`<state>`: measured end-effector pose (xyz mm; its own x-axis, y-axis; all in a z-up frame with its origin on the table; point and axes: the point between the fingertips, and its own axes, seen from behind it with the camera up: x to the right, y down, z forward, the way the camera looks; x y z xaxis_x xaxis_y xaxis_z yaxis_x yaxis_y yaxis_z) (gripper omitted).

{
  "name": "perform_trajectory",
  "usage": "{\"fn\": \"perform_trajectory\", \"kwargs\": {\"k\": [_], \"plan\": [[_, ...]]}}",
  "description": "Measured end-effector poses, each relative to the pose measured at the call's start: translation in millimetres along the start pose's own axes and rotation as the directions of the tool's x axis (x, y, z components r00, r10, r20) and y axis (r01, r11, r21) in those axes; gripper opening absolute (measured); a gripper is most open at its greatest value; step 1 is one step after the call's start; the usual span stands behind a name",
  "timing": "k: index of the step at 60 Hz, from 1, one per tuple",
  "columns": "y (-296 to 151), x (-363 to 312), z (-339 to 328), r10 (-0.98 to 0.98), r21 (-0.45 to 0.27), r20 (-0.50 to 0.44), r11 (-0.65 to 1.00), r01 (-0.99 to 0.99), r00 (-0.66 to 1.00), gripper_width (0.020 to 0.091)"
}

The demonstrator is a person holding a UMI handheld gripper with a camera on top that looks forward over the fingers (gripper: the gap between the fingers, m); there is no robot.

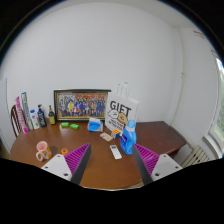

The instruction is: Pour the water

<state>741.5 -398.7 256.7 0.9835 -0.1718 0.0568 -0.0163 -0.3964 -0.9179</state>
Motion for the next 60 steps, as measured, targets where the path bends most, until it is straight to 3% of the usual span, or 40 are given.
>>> {"fn": "perform_trajectory", "kwargs": {"k": [14,38,48,60], "plan": [[43.2,-16.7,14.2,-0.007,-0.064,0.008,0.998,0.007,1.000,0.0854],[171.9,-124.7,47.8,-0.003,-0.217,0.186,0.975,0.044,0.983,0.0857],[188.7,-182.6,90.9,0.007,-0.156,0.243,0.987,0.032,0.970,0.0859],[197.0,-216.7,168.8,0.058,-0.080,0.222,0.996,-0.041,0.973,0.0850]]}}
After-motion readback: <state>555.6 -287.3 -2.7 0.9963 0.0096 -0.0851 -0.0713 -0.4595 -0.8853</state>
